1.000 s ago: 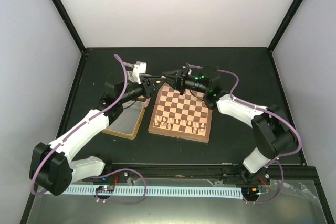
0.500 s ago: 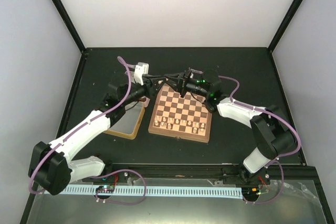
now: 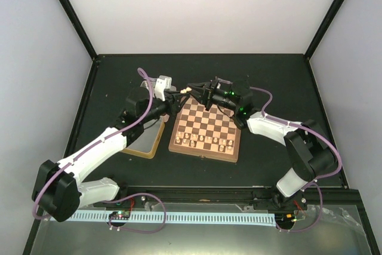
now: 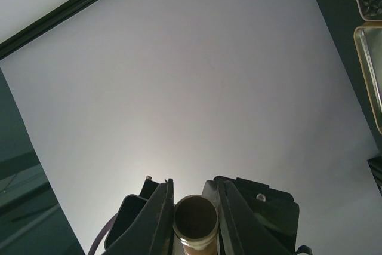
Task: Set up the chess pieces on the board
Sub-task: Place the chess piece on the chessboard.
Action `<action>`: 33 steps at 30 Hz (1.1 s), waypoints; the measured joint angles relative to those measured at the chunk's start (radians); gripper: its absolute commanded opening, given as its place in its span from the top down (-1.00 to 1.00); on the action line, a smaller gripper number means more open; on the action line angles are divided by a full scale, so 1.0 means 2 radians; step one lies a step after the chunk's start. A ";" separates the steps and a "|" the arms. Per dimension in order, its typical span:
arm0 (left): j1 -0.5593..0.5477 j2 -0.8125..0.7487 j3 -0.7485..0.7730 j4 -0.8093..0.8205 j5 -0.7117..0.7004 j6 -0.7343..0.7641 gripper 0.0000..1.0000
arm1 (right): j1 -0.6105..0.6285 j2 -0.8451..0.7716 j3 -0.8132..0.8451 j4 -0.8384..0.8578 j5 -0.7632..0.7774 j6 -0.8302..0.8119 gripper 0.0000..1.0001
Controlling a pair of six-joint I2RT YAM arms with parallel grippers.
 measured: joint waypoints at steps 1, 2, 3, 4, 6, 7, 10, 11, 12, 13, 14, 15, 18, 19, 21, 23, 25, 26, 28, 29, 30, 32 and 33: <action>0.000 0.000 0.000 0.000 -0.002 0.001 0.28 | 0.000 0.000 0.000 0.000 0.000 0.000 0.97; 0.000 0.000 0.000 0.000 -0.004 0.001 0.27 | 0.000 0.000 0.000 0.000 0.000 0.000 0.97; 0.000 0.000 0.000 0.000 -0.005 0.002 0.27 | 0.000 0.000 0.000 -0.001 0.000 0.000 0.97; 0.000 0.000 0.000 0.000 -0.007 0.002 0.26 | 0.000 0.000 0.000 -0.001 -0.001 0.000 0.97; 0.000 0.000 0.000 0.000 -0.008 0.002 0.23 | 0.000 0.000 0.000 -0.002 -0.002 -0.002 0.97; 0.000 0.000 0.000 0.000 -0.009 0.002 0.19 | 0.000 0.000 0.000 -0.004 -0.004 -0.003 0.97; 0.000 0.000 0.000 0.000 -0.012 0.004 0.12 | 0.000 0.000 0.000 -0.007 -0.006 -0.005 0.97; 0.000 0.000 0.000 0.000 -0.013 0.005 0.11 | 0.000 0.000 0.000 -0.007 -0.006 -0.005 0.97; 0.000 0.000 0.000 0.000 -0.014 0.005 0.12 | 0.000 0.000 0.000 -0.008 -0.006 -0.006 0.97; 0.000 0.000 0.000 0.000 -0.014 0.006 0.14 | 0.000 0.000 0.000 -0.008 -0.006 -0.006 0.97; 0.000 -0.001 0.000 0.000 -0.015 0.006 0.19 | 0.000 0.000 0.000 -0.008 -0.006 -0.006 0.97; 0.000 -0.001 0.000 0.000 -0.015 0.006 0.26 | 0.000 0.000 0.000 -0.008 -0.006 -0.006 0.97; 0.000 -0.001 0.000 0.000 -0.016 0.007 0.33 | 0.000 0.000 0.000 -0.009 -0.006 -0.006 0.97; 0.000 -0.001 0.000 0.000 -0.016 0.008 0.31 | 0.000 0.000 0.000 -0.010 -0.006 -0.006 0.97; 0.000 -0.001 0.000 0.000 -0.016 0.009 0.25 | 0.000 0.000 -0.002 -0.010 -0.007 -0.008 0.97; 0.000 -0.001 0.000 0.000 -0.018 0.009 0.22 | 0.000 0.000 -0.005 -0.010 -0.009 -0.010 0.97; 0.000 -0.001 0.000 0.000 -0.020 0.009 0.29 | 0.000 0.000 -0.007 -0.011 -0.010 -0.011 0.97; 0.000 -0.001 0.000 0.000 -0.021 0.010 0.40 | 0.000 0.000 -0.008 -0.012 -0.010 -0.012 0.97; 0.000 -0.001 0.000 0.000 -0.022 0.011 0.61 | 0.000 0.000 -0.008 -0.013 -0.010 -0.013 0.97; 0.000 -0.001 0.000 0.000 -0.022 0.010 0.68 | 0.000 0.000 -0.008 -0.014 -0.010 -0.014 0.97; -0.001 -0.001 0.000 0.001 -0.022 0.011 0.76 | 0.000 0.000 -0.008 -0.015 -0.010 -0.014 0.97; -0.002 -0.001 0.000 0.000 -0.023 0.012 0.83 | 0.000 0.000 -0.008 -0.017 -0.010 -0.015 0.87; -0.002 -0.001 0.000 0.000 -0.023 0.014 0.84 | 0.000 0.000 -0.008 -0.018 -0.010 -0.016 0.71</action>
